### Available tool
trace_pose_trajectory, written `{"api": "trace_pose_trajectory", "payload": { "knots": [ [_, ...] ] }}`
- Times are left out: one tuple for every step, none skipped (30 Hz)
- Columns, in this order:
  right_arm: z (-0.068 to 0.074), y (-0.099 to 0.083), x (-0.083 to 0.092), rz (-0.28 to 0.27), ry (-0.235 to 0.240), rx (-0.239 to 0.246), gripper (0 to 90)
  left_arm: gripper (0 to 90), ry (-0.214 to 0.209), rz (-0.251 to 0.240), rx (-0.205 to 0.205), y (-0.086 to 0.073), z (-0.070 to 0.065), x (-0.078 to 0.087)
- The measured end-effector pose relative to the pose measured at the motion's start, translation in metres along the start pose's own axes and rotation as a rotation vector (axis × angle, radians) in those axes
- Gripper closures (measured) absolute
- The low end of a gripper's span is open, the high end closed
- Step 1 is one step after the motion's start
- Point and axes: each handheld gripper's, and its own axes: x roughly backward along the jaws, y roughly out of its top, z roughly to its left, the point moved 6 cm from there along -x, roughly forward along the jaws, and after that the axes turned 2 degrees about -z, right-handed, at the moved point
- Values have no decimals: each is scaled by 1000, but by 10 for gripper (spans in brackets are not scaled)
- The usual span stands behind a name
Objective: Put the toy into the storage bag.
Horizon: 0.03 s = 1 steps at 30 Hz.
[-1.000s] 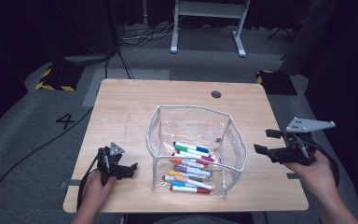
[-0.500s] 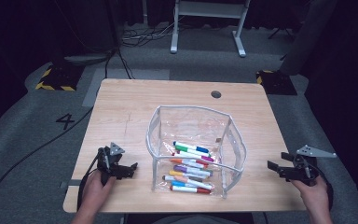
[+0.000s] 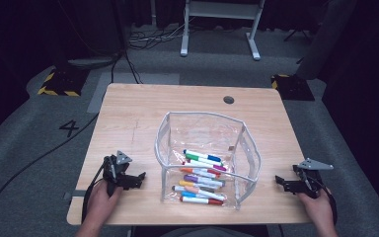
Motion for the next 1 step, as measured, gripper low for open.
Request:
{"api": "trace_pose_trajectory", "payload": {
  "knots": [
    [0,0,0,1,-1,0,61,0,0,0,0,0,0,0]
  ]
}}
